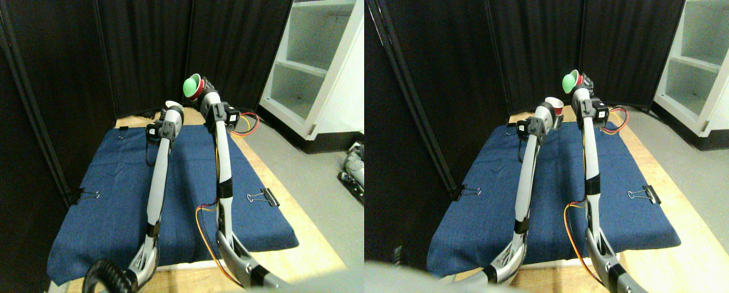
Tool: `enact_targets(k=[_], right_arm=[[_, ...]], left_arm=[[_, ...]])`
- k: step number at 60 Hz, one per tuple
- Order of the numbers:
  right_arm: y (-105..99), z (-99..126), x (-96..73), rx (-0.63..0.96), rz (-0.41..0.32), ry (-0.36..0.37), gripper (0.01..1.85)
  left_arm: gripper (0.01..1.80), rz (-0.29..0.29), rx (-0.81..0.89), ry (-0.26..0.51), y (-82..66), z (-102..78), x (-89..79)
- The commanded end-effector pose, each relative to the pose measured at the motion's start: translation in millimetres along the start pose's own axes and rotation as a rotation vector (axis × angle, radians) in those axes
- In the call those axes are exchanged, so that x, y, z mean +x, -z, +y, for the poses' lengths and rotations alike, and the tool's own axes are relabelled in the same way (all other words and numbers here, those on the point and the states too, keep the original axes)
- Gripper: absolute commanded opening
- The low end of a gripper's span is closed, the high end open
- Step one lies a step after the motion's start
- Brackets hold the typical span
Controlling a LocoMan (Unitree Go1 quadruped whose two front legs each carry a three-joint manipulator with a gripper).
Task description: Pour (bimanual)
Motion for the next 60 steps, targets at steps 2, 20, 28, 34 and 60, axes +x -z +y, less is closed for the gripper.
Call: enact_targets(k=[2, 20, 28, 34, 60], right_arm=[[-2, 6, 4.4, -0.028, -0.013, -0.028, 0.33], [-2, 11, 4.5, -0.095, -0.012, -0.019, 0.33], [0, 12, 6.3, -0.125, 0.005, -0.040, 0.33], [2, 11, 7.9, -0.165, 0.019, -0.041, 0.33], [8, 13, 15.0, -0.253, 0.061, -0.082, 0.33]], left_arm=[[0.33, -0.017, -0.007, 0.043, -1.5, -7.4, 1.9], [0.33, -0.021, 0.003, 0.036, -3.9, -5.9, 6.3], [0.33, -0.015, 0.019, 0.034, -5.0, -5.8, 7.7], [0.33, -0.025, 0.027, 0.034, -5.7, -6.1, 7.6], [0.33, -0.028, 0.004, 0.043, -8.8, -5.2, 7.0]])
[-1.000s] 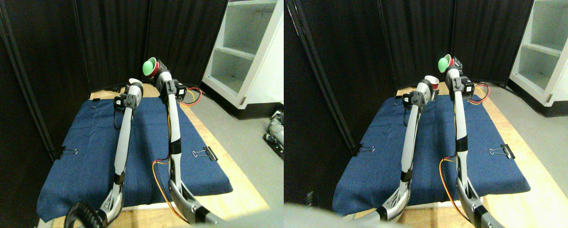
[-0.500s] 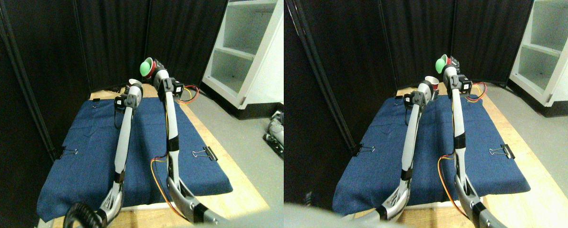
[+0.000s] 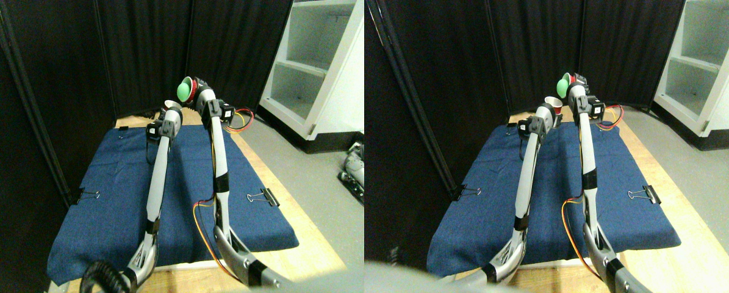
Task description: Pour (bimanual)
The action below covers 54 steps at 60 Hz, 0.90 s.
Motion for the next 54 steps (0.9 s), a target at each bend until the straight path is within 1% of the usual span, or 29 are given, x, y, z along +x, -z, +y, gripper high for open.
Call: enact_targets(k=[1, 10, 11, 20, 22, 29, 32, 36, 38, 40, 46, 51, 54], right_arm=[[-4, 3, 4.4, 0.003, -0.018, -0.026, 0.33], [-5, 4, 6.1, -0.036, -0.007, -0.033, 0.33], [-6, 4, 7.1, -0.036, -0.005, -0.048, 0.33], [-7, 6, 8.4, -0.071, -0.008, -0.065, 0.33], [-8, 7, 8.8, -0.091, -0.014, -0.073, 0.33], [-8, 9, 7.1, -0.141, -0.011, -0.061, 0.33], [-9, 10, 6.9, -0.163, -0.009, -0.068, 0.33], [-9, 11, 7.4, -0.197, -0.012, -0.081, 0.33], [-9, 11, 7.5, -0.210, -0.007, -0.077, 0.33], [-9, 10, 8.5, -0.215, -0.006, -0.097, 0.33], [-9, 11, 7.8, -0.253, -0.001, -0.093, 0.33], [-8, 12, 7.9, -0.282, 0.012, -0.123, 0.33], [-8, 13, 7.5, -0.288, 0.021, -0.121, 0.33]], left_arm=[[0.33, -0.007, -0.004, 0.041, -2.5, -6.6, -1.1], [0.33, -0.005, -0.010, 0.044, -3.2, -6.6, 0.8], [0.33, -0.008, -0.012, 0.043, -2.9, -6.7, 1.4], [0.33, -0.006, -0.016, 0.042, -0.2, -7.6, 3.3], [0.33, -0.005, -0.012, 0.043, 0.3, -7.6, 3.7], [0.33, -0.002, -0.010, 0.035, 0.8, -7.4, 6.0], [0.33, -0.012, -0.018, 0.026, 1.7, -7.2, 6.0], [0.33, -0.007, -0.014, 0.032, 1.4, -6.5, 7.4], [0.33, -0.006, -0.015, 0.032, 1.4, -6.2, 7.9], [0.33, -0.004, -0.015, 0.031, 1.3, -5.8, 8.0], [0.33, -0.003, -0.019, 0.035, 0.6, -5.1, 8.7], [0.33, -0.007, -0.016, 0.033, -0.7, -5.0, 8.1], [0.33, -0.009, -0.013, 0.034, -1.0, -5.1, 7.5]])
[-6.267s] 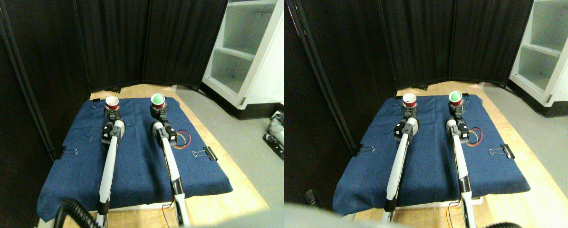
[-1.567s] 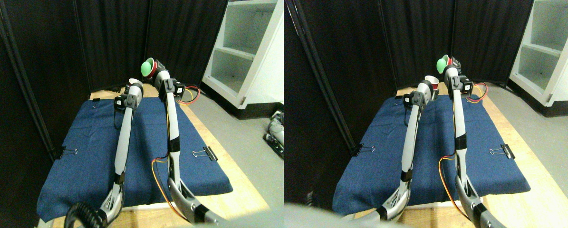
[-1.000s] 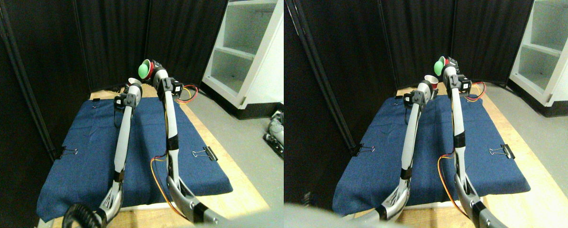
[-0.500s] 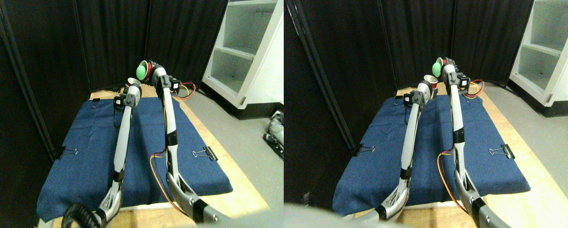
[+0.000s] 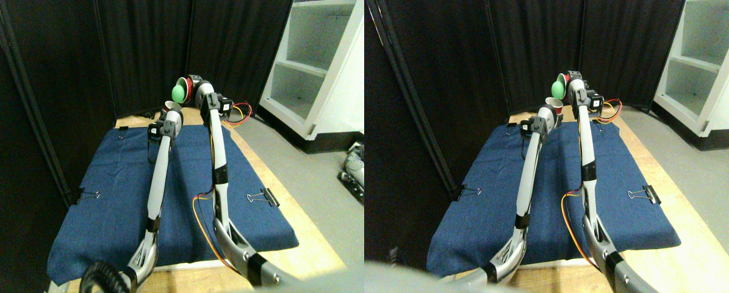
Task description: Pour (bimanual)
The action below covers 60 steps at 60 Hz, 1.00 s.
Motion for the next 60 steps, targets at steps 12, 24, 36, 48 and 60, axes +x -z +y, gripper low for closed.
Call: enact_targets(k=[12, 24, 36, 48, 60], right_arm=[[-1, 2, 0.9, -0.115, 0.017, -0.049, 0.33], [-1, -5, 3.8, 0.048, 0.033, 0.085, 0.33], [-2, -21, -1.6, 0.373, -0.048, 0.263, 0.33], [-2, -30, -2.0, 0.566, -0.095, 0.265, 0.33], [3, -34, -6.0, 0.753, -0.144, 0.296, 0.33]], left_arm=[[0.33, -0.008, -0.005, 0.045, -2.2, -6.8, 0.2], [0.33, -0.020, 0.005, 0.038, -2.0, -6.8, -1.3], [0.33, -0.026, -0.006, 0.047, -4.8, -6.1, -3.9], [0.33, -0.018, -0.012, 0.055, -4.8, -6.4, -5.3], [0.33, -0.065, -0.034, 0.068, -7.8, -6.5, -7.5]])
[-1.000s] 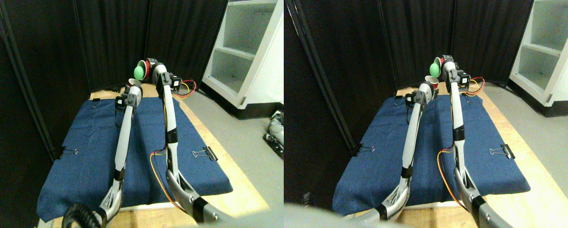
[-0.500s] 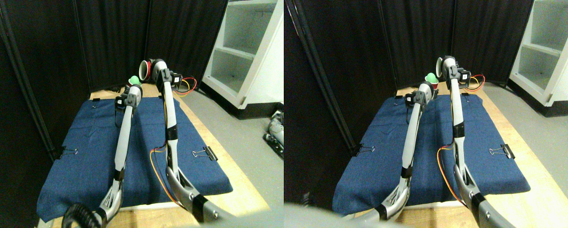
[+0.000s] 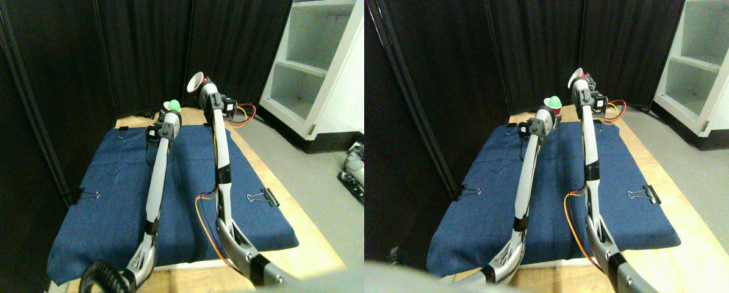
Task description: Pour (bimanual)
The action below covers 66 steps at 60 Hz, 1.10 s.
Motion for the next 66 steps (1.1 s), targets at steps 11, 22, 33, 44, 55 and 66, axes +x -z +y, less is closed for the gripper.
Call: enact_targets(k=[11, 22, 33, 44, 55, 66], right_arm=[[-1, -10, -0.5, 0.236, -0.064, -0.026, 0.33], [5, -30, 3.0, 0.413, -0.066, -0.042, 0.33], [15, -51, 3.6, 0.465, -0.078, -0.037, 0.33], [26, -66, 2.9, 0.535, -0.086, -0.022, 0.33], [39, -79, 4.3, 0.598, -0.082, -0.015, 0.33], [55, -91, 9.2, 0.615, -0.070, 0.016, 0.33]], left_arm=[[0.33, -0.107, -0.028, 0.062, -16.2, -4.9, -7.5], [0.33, -0.164, -0.043, 0.058, -30.7, 5.0, -10.7], [0.33, -0.197, -0.044, 0.056, -46.9, 24.8, -9.7], [0.33, -0.252, -0.043, 0.038, -55.1, 46.1, -7.2], [0.33, -0.301, -0.033, 0.012, -61.1, 64.3, -6.8], [0.33, -0.316, -0.046, 0.003, -67.5, 82.5, -2.8]])
